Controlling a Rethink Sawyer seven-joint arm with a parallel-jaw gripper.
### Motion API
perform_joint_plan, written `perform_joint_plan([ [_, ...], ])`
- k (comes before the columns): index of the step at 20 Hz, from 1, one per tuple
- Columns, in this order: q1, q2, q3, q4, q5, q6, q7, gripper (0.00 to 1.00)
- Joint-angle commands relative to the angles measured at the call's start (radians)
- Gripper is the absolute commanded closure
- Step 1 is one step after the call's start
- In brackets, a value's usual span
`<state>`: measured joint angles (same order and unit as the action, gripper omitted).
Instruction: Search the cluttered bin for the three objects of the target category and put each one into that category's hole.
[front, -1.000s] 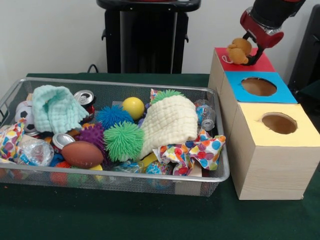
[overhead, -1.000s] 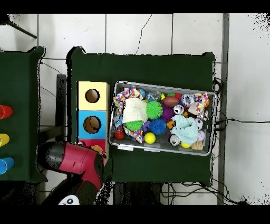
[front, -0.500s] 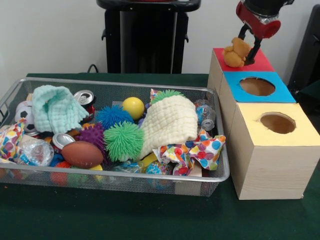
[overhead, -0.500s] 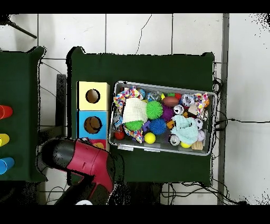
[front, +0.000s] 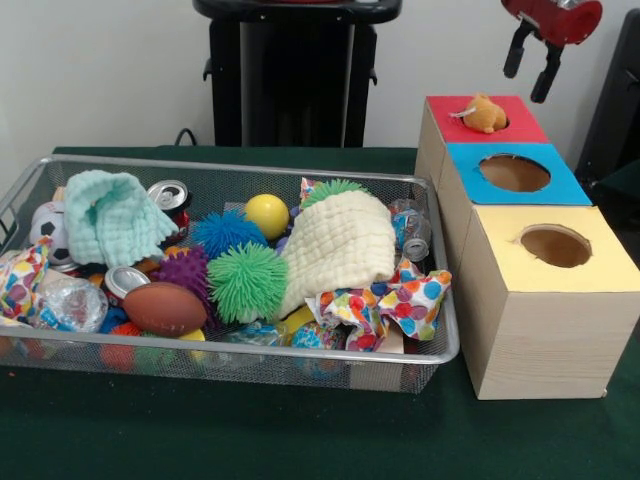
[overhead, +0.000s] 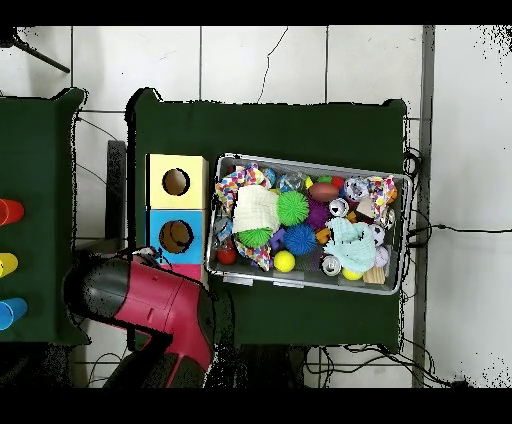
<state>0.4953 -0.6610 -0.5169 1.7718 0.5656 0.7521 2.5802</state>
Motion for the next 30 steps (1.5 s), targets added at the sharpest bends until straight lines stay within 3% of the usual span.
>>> perform_joint_plan([
  [1, -0.045, -0.015, 0.118, -0.033, 0.045, -0.041, 0.161, 0.00],
  [8, -0.040, -0.008, 0.138, -0.026, 0.046, -0.068, 0.164, 0.00],
  [18, -0.083, 0.015, 0.140, -0.028, -0.026, -0.111, 0.072, 0.00],
  [19, -0.081, 0.019, 0.130, -0.029, -0.046, -0.109, 0.069, 1.00],
  [26, -0.041, 0.053, 0.028, -0.060, -0.142, 0.064, 0.126, 1.00],
  [28, -0.039, 0.057, 0.044, -0.024, -0.112, 0.007, 0.167, 1.00],
  [30, -0.059, 0.055, 0.082, 0.022, -0.094, -0.055, 0.148, 1.00],
])
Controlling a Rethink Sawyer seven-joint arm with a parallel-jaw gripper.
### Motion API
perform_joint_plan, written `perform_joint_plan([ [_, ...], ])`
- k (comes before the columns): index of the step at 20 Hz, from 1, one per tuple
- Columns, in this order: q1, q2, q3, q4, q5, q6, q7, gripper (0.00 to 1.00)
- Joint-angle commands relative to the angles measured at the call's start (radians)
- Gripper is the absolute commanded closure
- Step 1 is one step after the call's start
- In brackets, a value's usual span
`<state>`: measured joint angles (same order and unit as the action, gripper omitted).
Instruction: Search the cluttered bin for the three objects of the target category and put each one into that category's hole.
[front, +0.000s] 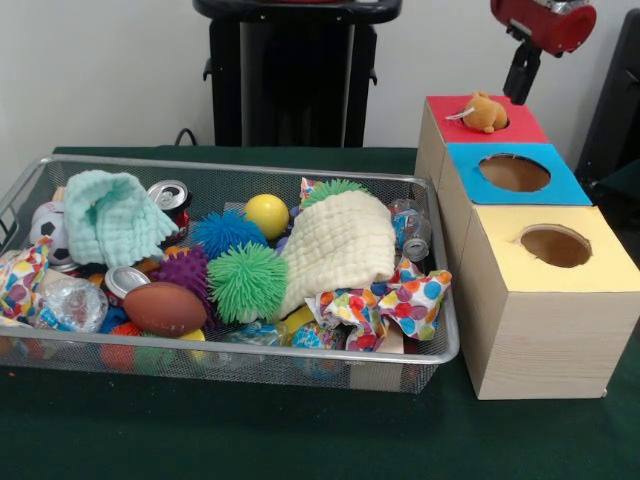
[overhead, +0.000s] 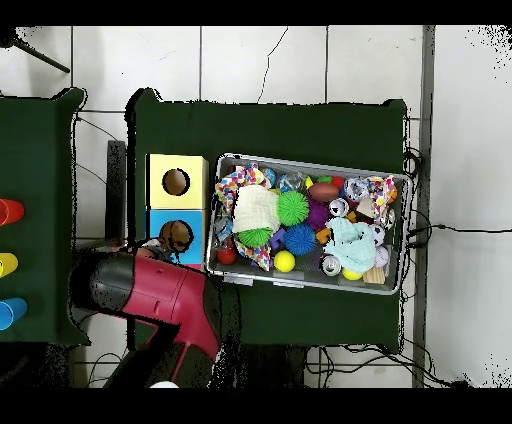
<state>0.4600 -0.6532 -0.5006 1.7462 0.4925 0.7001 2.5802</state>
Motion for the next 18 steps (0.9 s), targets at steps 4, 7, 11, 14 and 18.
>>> perform_joint_plan([
  [4, -0.046, 0.060, 0.098, 0.085, -0.010, -0.016, 0.131, 1.00],
  [7, -0.057, 0.073, 0.121, 0.104, 0.011, -0.002, 0.140, 1.00],
  [11, -0.065, 0.084, 0.123, 0.103, 0.004, 0.067, 0.150, 1.00],
  [14, -0.071, 0.093, 0.115, 0.098, -0.016, 0.117, 0.150, 1.00],
  [18, -0.094, 0.106, 0.125, 0.117, -0.024, 0.117, 0.122, 1.00],
])
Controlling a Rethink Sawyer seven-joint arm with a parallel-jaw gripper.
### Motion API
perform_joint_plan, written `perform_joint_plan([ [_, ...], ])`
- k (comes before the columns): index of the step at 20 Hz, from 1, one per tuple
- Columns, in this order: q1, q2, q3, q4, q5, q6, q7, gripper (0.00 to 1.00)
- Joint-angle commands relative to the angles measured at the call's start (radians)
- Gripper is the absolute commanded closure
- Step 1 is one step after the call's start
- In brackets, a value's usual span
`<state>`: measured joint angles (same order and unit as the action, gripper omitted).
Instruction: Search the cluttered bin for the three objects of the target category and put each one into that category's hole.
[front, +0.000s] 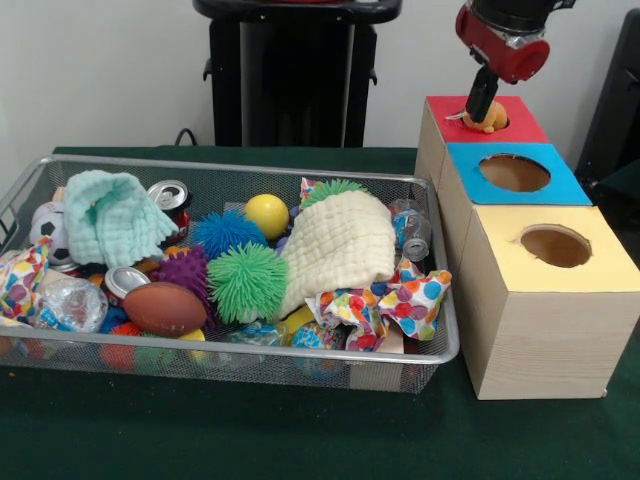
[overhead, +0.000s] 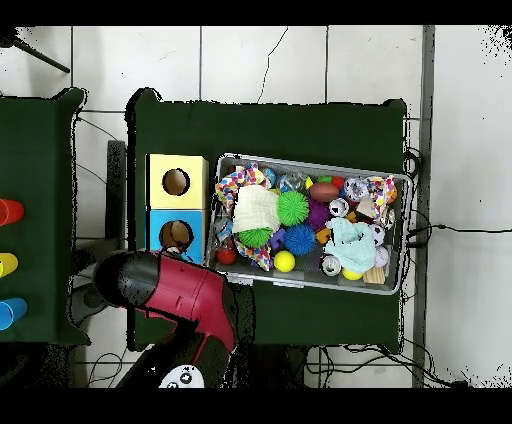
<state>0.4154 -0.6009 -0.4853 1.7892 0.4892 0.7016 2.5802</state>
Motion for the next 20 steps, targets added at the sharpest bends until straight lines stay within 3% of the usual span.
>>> perform_joint_plan([
  [1, -0.058, 0.051, 0.110, 0.074, -0.027, 0.130, 0.110, 1.00],
  [8, -0.100, -0.012, 0.140, 0.107, -0.021, 0.227, 0.077, 1.00],
  [13, -0.086, -0.059, 0.110, 0.072, -0.054, 0.334, 0.104, 1.00],
  [16, -0.067, -0.067, 0.069, 0.027, -0.087, 0.338, 0.113, 1.00],
  [20, -0.073, -0.073, 0.090, 0.017, -0.045, 0.305, 0.148, 1.00],
])
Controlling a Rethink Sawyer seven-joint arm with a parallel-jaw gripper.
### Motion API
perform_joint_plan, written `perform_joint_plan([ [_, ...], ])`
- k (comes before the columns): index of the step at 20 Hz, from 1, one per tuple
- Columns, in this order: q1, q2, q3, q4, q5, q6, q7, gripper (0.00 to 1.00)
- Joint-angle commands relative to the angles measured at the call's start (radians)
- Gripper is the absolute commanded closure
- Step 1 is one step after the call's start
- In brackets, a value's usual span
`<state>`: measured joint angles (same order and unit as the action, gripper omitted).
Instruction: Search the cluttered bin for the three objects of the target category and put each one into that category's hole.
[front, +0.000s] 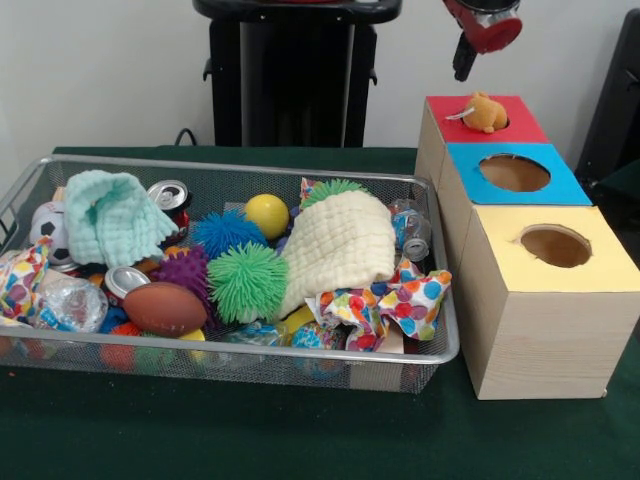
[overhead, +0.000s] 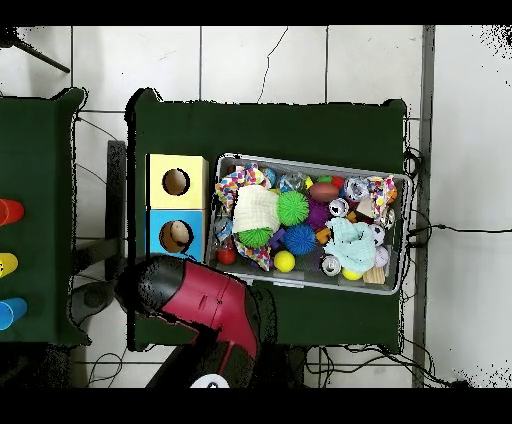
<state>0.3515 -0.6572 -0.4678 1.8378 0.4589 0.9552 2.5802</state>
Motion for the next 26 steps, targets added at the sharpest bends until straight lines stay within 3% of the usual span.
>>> perform_joint_plan([
  [1, -0.009, -0.008, 0.075, -0.034, -0.007, 0.036, 0.158, 1.00],
  [7, -0.019, 0.039, 0.113, -0.020, 0.059, -0.143, 0.174, 1.00],
  [13, -0.034, 0.036, 0.166, 0.033, 0.128, -0.234, 0.153, 1.00],
  [16, -0.035, 0.037, 0.185, 0.042, 0.152, -0.234, 0.168, 1.00],
  [21, -0.049, 0.032, 0.262, 0.098, 0.257, -0.232, 0.185, 1.00],
  [26, -0.057, 0.035, 0.268, 0.109, 0.264, -0.215, 0.163, 1.00],
])
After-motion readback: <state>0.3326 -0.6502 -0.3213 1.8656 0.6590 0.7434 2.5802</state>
